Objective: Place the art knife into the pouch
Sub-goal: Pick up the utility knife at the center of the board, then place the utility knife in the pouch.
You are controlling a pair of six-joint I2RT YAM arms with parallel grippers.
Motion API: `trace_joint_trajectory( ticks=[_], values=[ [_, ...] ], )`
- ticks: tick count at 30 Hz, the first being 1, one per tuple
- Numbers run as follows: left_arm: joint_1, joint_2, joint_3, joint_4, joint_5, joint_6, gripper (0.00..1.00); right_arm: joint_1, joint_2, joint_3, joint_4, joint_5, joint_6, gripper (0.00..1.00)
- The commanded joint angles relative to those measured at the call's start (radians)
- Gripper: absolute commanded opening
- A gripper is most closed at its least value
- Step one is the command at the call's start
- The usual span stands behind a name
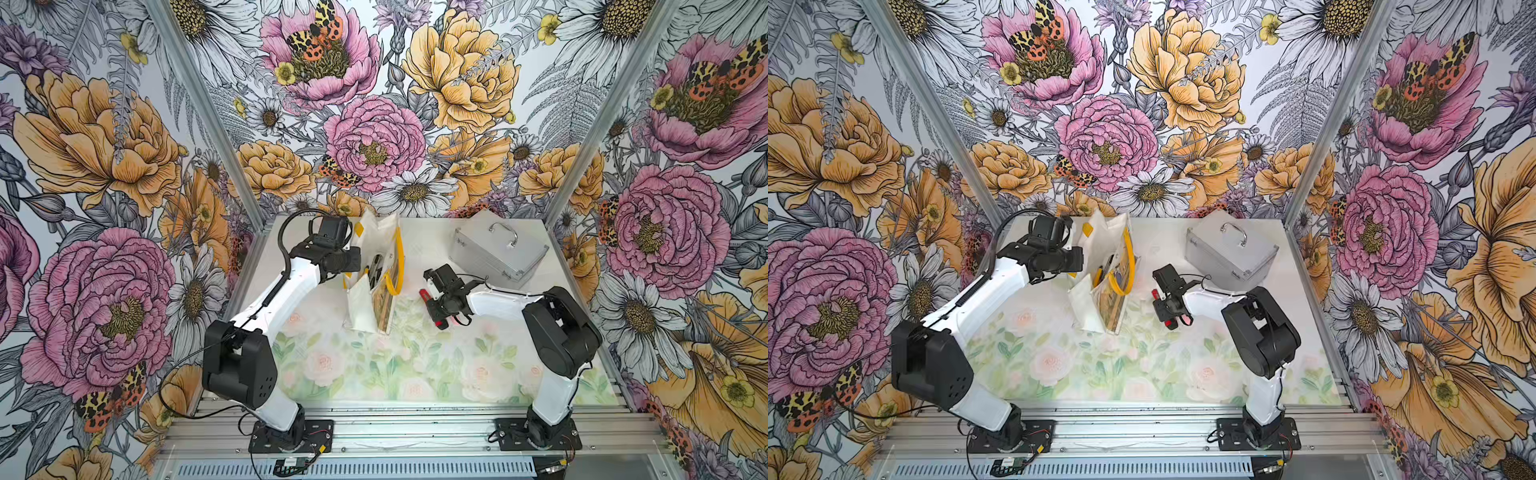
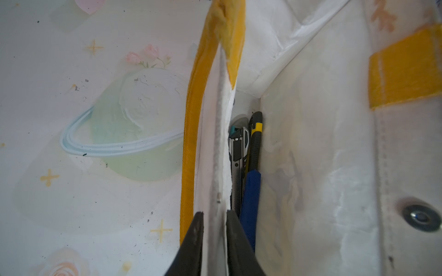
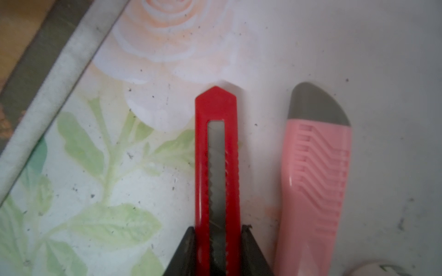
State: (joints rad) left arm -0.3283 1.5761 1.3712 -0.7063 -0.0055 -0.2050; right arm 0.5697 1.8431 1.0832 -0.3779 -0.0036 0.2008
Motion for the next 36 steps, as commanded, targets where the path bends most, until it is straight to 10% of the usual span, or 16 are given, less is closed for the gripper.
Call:
trace_joint_trajectory(
  ticks=[1,9,36],
  values=[
    [-0.013,-0.021,-0.016,-0.002,0.002,-0.011,0.20,-0.002,0.039,0.004,-0.060,0.018,0.016,0.25],
    [-0.029,-0.025,-0.017,-0.002,-0.007,-0.016,0.20,-0.001,0.003,0.075,-0.124,0.011,0.053,0.07],
    [-0.075,-0.030,0.025,0.001,-0.024,-0.007,0.19,0.034,-0.020,0.849,-0.252,0.115,0.130,0.00]
  ],
)
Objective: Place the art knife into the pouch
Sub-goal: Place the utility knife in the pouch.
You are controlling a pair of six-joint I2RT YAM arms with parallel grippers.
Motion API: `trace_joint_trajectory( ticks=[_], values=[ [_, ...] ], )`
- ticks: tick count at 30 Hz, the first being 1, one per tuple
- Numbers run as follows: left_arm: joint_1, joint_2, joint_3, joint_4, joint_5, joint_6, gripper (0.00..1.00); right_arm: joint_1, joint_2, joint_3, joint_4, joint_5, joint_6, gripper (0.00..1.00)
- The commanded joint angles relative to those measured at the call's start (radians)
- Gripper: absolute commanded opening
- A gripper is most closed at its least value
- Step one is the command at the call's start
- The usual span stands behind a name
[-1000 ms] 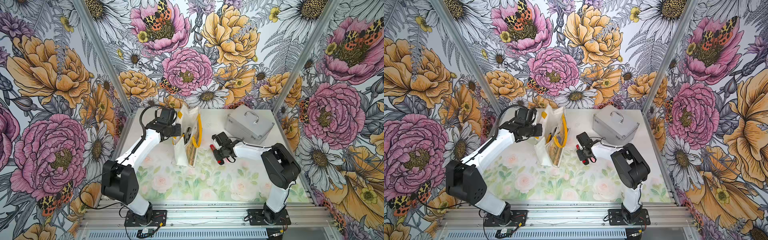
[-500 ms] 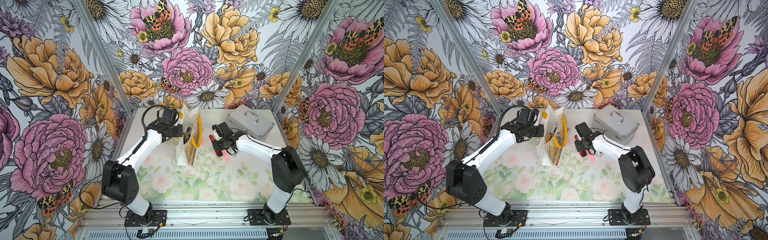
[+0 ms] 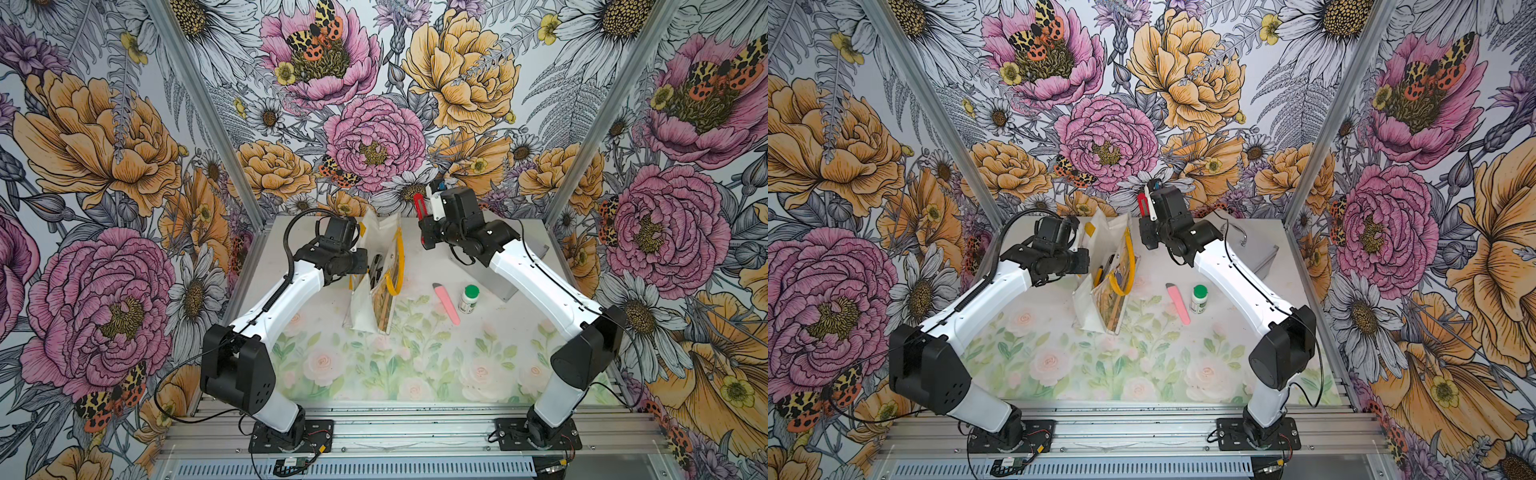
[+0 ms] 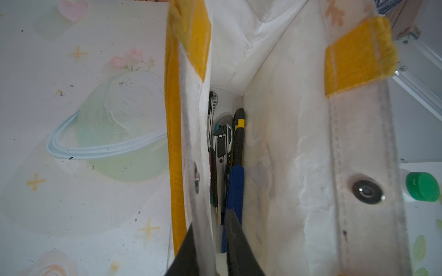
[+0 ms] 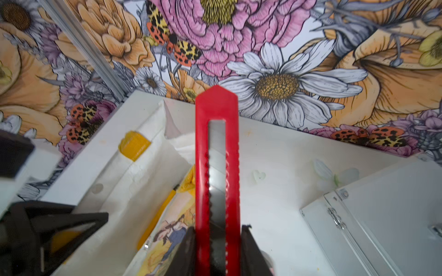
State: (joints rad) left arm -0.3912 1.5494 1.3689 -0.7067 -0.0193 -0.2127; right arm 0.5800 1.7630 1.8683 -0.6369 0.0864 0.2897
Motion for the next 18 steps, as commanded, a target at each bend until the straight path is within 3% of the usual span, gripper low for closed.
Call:
trace_joint_trajectory(
  ticks=[1,8,18],
  values=[
    [-0.014,-0.003,0.027,0.001,-0.009,0.000,0.18,0.035,0.079,0.090,0.014,0.013,0.049,0.00],
    [-0.016,-0.024,0.021,0.001,-0.023,0.016,0.17,0.102,0.216,0.197,0.058,-0.014,0.110,0.00],
    [0.006,-0.048,-0.014,0.001,-0.044,0.017,0.17,0.119,0.305,0.183,0.077,-0.012,0.168,0.00]
  ],
)
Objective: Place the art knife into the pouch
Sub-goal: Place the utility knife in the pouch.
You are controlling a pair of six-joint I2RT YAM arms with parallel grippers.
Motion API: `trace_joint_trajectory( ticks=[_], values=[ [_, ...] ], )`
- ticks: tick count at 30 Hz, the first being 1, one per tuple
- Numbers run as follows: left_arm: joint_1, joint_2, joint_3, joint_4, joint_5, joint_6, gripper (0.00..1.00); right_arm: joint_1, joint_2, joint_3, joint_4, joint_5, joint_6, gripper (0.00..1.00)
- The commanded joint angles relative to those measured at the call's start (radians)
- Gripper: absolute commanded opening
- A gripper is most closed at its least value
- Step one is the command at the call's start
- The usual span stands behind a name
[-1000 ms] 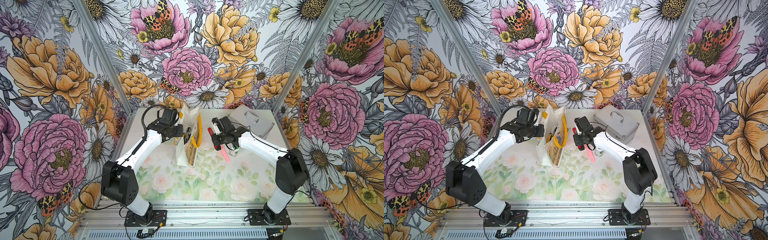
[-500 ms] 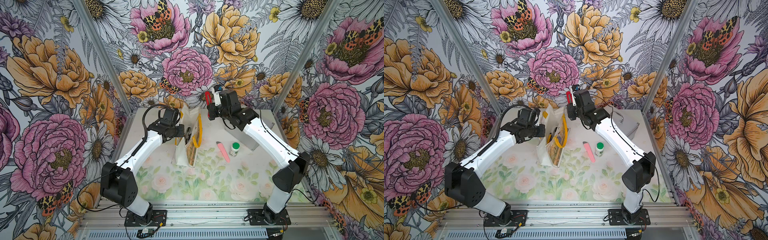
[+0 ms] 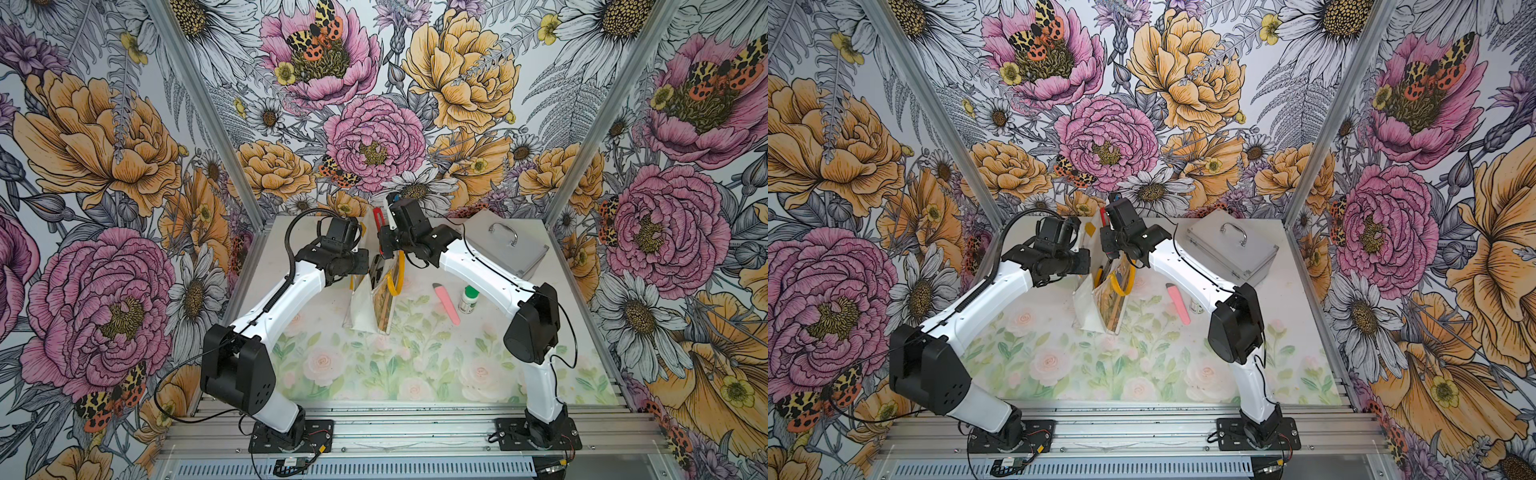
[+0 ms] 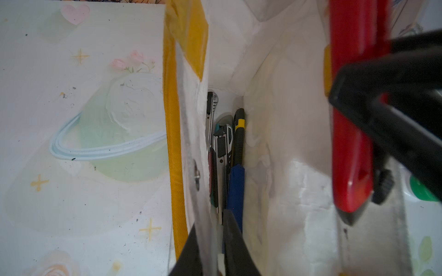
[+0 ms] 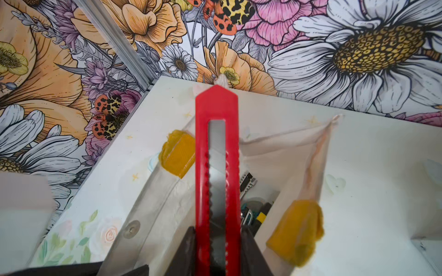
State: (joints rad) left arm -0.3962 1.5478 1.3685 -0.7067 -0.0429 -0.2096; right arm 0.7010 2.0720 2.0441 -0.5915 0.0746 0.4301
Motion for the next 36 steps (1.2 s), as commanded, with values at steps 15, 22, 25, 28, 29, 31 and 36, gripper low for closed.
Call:
trace_joint_trajectory(
  ticks=[15,22,25,28,29,31,36],
  values=[
    [0.028,-0.046,-0.019,0.001,-0.019,0.019,0.17,-0.001,0.033,0.009,0.034,-0.071,0.094,0.00],
    [0.031,-0.043,-0.023,0.001,-0.019,0.019,0.17,0.006,0.034,-0.048,0.035,-0.062,0.111,0.02],
    [0.031,-0.040,-0.019,0.001,-0.017,0.018,0.17,0.007,0.029,-0.055,0.036,-0.061,0.105,0.17],
    [0.031,-0.035,-0.017,0.001,-0.017,0.017,0.17,0.006,0.023,-0.055,0.037,-0.064,0.091,0.33],
    [0.031,-0.034,-0.017,0.001,-0.017,0.016,0.17,0.007,0.021,-0.055,0.039,-0.064,0.086,0.36],
    [0.031,-0.031,-0.017,0.001,-0.016,0.016,0.17,0.008,0.016,-0.055,0.042,-0.067,0.078,0.41],
    [0.031,-0.028,-0.016,0.001,-0.015,0.013,0.18,0.008,0.010,-0.055,0.060,-0.092,0.062,0.49]
  ],
)
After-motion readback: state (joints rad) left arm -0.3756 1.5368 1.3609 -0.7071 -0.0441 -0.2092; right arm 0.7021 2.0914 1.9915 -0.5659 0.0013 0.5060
